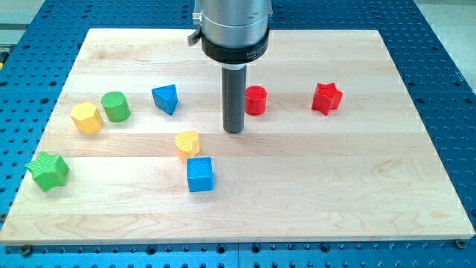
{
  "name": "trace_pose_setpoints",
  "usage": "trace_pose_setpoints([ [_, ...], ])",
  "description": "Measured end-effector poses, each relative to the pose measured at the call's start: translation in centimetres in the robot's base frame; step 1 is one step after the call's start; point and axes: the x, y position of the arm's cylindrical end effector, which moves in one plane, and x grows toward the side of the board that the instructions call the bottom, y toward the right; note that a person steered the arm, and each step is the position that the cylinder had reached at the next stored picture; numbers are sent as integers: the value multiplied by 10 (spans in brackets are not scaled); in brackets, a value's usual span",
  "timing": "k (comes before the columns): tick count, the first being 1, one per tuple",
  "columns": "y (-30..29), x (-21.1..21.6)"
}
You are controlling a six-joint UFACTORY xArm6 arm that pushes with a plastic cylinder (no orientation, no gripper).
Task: Place the triangle to the top side of the diagonal line
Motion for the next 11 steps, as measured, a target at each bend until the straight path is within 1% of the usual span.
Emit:
trace_pose_setpoints([
  [4, 3, -6],
  [5, -21, -6],
  [6, -73, 8],
  [7, -104, 7],
  [8, -89, -43],
  [9, -85, -74],
  [10, -100, -79],
  [11, -144, -88],
])
